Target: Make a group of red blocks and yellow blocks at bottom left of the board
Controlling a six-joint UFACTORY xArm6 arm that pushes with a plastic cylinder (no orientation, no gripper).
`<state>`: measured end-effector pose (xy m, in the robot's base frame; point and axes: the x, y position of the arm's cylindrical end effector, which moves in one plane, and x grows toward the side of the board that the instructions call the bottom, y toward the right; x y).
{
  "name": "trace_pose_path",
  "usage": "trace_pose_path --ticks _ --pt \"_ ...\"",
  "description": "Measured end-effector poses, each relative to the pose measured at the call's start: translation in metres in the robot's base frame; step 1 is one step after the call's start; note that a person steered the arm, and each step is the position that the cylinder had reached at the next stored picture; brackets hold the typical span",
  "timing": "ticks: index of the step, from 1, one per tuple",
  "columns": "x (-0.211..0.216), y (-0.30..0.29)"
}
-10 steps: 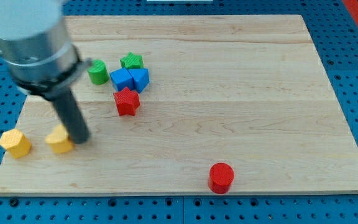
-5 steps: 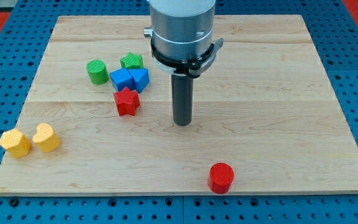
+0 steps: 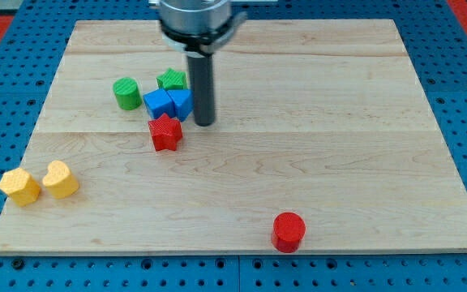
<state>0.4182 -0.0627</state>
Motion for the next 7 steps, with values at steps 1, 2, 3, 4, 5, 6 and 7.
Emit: trace_pose_path --ticks 1,2,3,4,5,6,7 --pt "0.013 -0.042" --pt "0.051 -0.059" --pt "0.077 -0.053" --pt "0.085 -0.080" --pt "0.085 -0.087" --pt "0.100 -0.063" --pt "0.123 -0.086"
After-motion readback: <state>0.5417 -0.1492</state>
